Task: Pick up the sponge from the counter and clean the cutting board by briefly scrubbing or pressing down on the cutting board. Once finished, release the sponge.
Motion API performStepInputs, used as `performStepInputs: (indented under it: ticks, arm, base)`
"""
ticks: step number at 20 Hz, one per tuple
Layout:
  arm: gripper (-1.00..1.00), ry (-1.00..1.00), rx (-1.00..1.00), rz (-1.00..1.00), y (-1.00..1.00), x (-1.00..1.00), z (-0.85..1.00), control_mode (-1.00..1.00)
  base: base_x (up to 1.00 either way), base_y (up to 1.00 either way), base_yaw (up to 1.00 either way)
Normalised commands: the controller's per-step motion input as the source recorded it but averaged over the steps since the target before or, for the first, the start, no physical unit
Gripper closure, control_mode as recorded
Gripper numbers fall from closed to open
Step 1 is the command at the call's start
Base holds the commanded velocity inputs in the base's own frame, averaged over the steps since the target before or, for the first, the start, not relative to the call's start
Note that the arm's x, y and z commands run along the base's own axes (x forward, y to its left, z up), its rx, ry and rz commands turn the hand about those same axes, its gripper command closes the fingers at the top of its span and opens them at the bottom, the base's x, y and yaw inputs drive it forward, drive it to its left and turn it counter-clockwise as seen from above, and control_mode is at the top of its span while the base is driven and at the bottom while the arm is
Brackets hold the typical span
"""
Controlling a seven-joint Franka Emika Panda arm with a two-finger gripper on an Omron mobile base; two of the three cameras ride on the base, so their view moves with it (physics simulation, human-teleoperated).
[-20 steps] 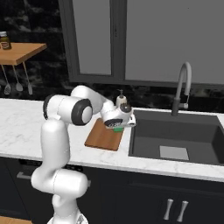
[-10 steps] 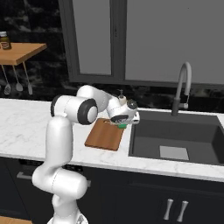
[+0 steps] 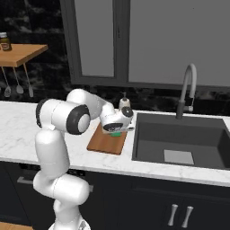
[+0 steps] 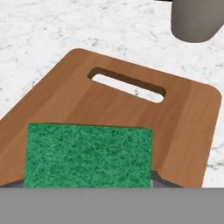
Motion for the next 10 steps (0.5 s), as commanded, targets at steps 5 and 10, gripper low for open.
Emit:
performStepInputs:
  ticks: [5, 10]
  arm:
    - [1.00, -0.04, -0.10, 0.20, 1.00, -0.43, 0.39, -1.00]
    - [1.00, 0.03, -0.09, 0.28, 1.00, -0.01, 0.38, -1.00]
  base:
    - [0.00, 0.00, 0.00]
    - [0.00, 0.00, 0.00]
